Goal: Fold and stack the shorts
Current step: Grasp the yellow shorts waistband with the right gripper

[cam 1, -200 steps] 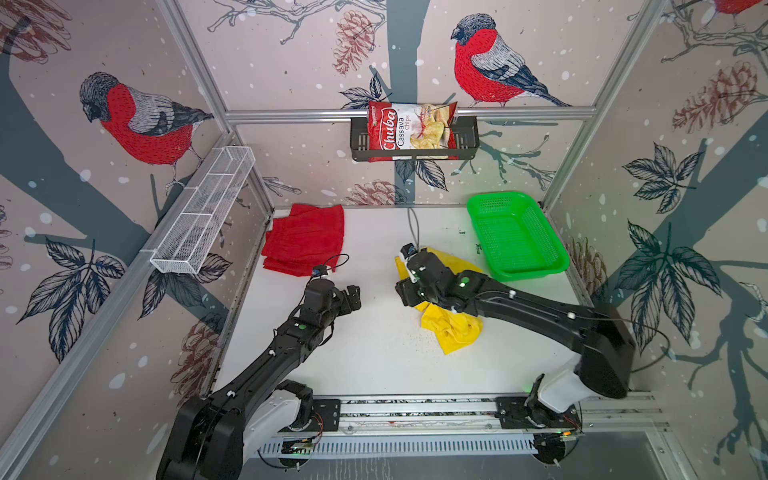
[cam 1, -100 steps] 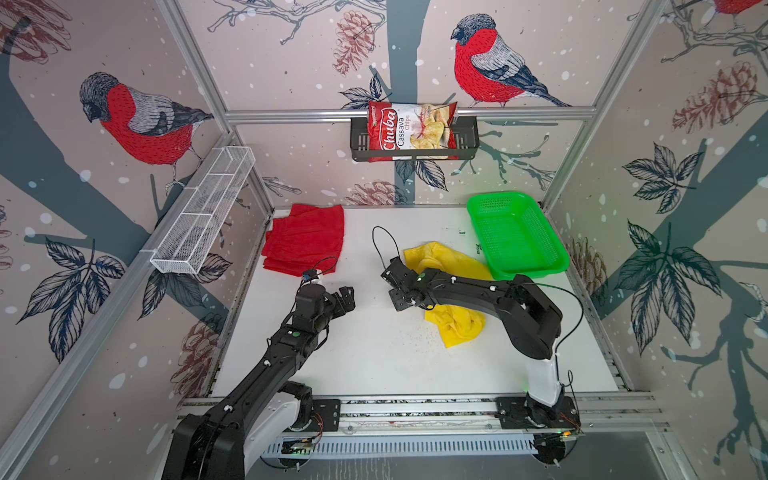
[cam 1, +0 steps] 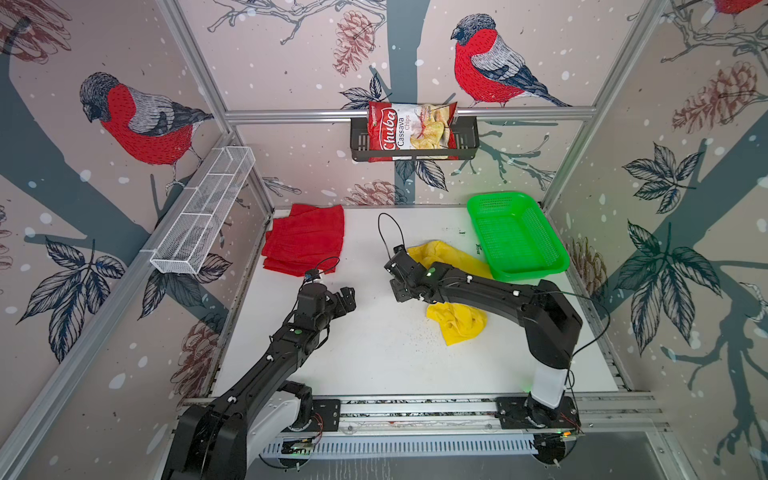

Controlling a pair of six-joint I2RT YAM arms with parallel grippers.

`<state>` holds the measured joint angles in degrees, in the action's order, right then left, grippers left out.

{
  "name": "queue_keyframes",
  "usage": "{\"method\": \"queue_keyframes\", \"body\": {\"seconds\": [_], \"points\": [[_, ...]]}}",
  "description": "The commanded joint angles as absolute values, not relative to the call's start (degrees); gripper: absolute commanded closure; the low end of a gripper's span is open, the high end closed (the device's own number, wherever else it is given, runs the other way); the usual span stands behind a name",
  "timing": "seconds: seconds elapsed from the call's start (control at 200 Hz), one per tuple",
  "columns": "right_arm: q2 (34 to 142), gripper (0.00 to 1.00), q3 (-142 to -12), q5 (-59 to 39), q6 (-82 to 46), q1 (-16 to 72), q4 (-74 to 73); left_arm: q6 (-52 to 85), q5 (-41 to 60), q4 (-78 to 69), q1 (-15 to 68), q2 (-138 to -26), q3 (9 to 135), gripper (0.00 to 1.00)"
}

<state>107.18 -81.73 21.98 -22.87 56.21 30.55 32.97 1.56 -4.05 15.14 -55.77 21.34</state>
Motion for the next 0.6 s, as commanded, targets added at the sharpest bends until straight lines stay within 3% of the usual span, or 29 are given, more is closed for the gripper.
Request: {"method": "queue_keyframes", "body": {"seconds": [0.0, 0.255, 0.425, 0.595], "points": [[107.77, 0.28, -81.58, 25.95, -24.10, 55.82, 33.89, 32.43, 2.79, -6.87, 15.08, -56.33, 21.69, 0.04], [113.07, 0.28, -79.86, 25.98, -24.16, 52.08, 33.91, 32.11, 2.65, -6.13, 15.01, -56.04, 21.73, 0.04], [113.99, 0.30, -75.58, 19.01, -22.90, 48.54, 26.97, 32.17, 2.47, -6.17, 14.99, -55.90, 21.62, 0.04], [113.75, 0.48, -72.99, 15.91, -22.42, 47.09, 22.97, 32.08, 2.71, -6.45, 15.00, -56.33, 21.79, 0.04]]}}
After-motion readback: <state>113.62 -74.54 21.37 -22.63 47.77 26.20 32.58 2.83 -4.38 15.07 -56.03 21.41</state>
